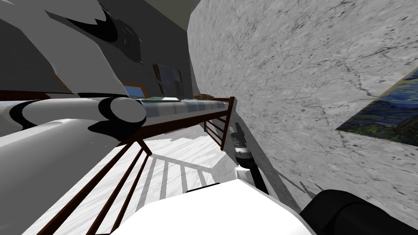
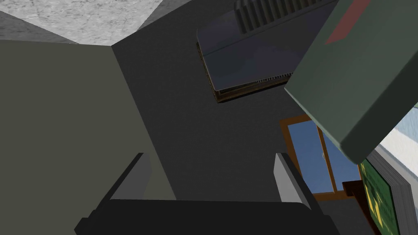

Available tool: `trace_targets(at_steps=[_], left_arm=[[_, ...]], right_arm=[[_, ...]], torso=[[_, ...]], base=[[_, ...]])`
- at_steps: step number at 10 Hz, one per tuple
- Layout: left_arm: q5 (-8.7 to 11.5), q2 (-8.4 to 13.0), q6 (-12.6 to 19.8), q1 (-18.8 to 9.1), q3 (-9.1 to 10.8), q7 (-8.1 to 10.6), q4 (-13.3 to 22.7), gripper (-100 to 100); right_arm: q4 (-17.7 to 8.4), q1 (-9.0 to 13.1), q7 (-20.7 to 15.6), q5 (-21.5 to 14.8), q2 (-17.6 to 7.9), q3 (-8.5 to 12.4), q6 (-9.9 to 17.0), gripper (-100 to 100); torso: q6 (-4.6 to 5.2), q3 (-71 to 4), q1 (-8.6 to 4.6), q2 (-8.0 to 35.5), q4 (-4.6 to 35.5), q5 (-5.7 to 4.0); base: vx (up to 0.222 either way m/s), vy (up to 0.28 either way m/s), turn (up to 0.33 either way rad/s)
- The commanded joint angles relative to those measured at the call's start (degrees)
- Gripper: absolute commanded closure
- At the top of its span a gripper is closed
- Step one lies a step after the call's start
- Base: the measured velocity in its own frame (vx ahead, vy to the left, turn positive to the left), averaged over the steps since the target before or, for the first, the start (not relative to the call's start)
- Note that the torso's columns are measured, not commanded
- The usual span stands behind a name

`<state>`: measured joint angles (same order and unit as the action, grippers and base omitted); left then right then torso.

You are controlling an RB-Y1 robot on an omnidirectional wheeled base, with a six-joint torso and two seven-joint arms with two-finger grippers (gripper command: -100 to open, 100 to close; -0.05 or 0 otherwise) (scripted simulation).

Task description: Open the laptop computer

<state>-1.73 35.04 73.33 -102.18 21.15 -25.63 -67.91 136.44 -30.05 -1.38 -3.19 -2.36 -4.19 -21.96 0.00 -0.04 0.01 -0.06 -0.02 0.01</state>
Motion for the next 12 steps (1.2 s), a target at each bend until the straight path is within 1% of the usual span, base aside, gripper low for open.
trace_targets(at_steps=[1,2,3,4,5,6,7,8,9,10,11,12], left_arm=[[4.3,4.6,-3.8,0.3,-4.33,2.55,5.1,-100],[5.4,6.1,-3.8,0.3,-5.5,2.55,6.4,-100],[7.4,7.9,-6.3,0.5,-7.51,4.12,8.4,-100],[8.6,9.6,-6.3,0.5,-8.63,4.12,9.9,-100],[10.8,11.6,-8.7,0.7,-10.42,5.69,11.6,-100],[11.7,13.0,-8.7,0.7,-11.76,5.69,13.1,-100],[11.7,13.0,-8.7,0.7,-11.76,5.69,13.5,-100],[14.4,15.6,-11.2,0.9,-14.3,7.27,15.4,-100],[14.9,16.5,-11.2,0.9,-14.9,7.27,17.0,-100],[17.0,18.5,-13.7,1.0,-17.24,8.84,19.5,-100],[18.0,19.9,-13.7,1.0,-18.03,8.84,20.5,-100],[17.2,18.9,-13.3,1.0,-17.31,8.63,19.4,-100]], right_arm=[[0.0,0.0,0.0,0.0,0.0,0.0,0.0,0],[0.0,0.0,0.0,0.0,0.0,0.0,0.0,0],[0.0,0.0,0.0,0.0,0.0,0.0,0.0,0],[0.0,0.0,0.0,0.0,0.0,0.0,0.0,0],[0.0,0.0,0.0,0.0,0.0,0.0,0.0,0],[0.0,0.0,0.0,0.0,0.0,0.0,0.0,0],[0.0,0.0,0.0,0.0,0.0,0.0,0.0,0],[0.0,0.0,0.0,0.0,0.0,0.0,0.0,0],[0.0,0.0,0.0,0.0,0.0,0.0,0.0,0],[0.0,0.0,0.0,0.0,0.0,0.0,0.0,0],[0.0,0.0,0.0,0.0,0.0,0.0,0.0,0],[0.0,0.0,0.0,0.0,0.0,0.0,0.0,0]], torso=[[-0.01,0.0,0.02,0.0,0.0,0.0],[0.0,0.0,-0.01,0.1,0.0,-0.01],[-0.02,0.0,0.0,0.1,0.0,0.0],[0.01,0.1,-0.05,0.1,0.0,-0.02],[-0.02,0.1,0.02,0.1,0.0,0.0],[0.01,0.1,0.0,0.1,0.0,-0.01],[-0.02,0.0,0.01,0.0,0.0,-0.01],[-0.01,0.0,0.05,0.0,0.0,0.01],[0.01,0.0,0.0,0.0,0.0,0.0],[-0.03,0.0,-0.02,0.1,0.0,0.01],[-0.02,0.0,0.03,0.1,-0.1,0.08],[-0.06,0.0,0.12,0.0,0.0,0.1]], base=[[-0.039,-0.033,-0.096],[-0.037,-0.029,-0.054],[-0.043,-0.045,-0.088],[-0.043,-0.031,-0.058],[-0.039,-0.037,-0.105],[-0.032,-0.031,-0.045],[-0.018,-0.013,0.011],[-0.032,-0.03,-0.094],[-0.036,-0.031,-0.066],[-0.043,-0.039,-0.089],[-0.032,-0.037,-0.052],[-0.011,-0.016,-0.001]])
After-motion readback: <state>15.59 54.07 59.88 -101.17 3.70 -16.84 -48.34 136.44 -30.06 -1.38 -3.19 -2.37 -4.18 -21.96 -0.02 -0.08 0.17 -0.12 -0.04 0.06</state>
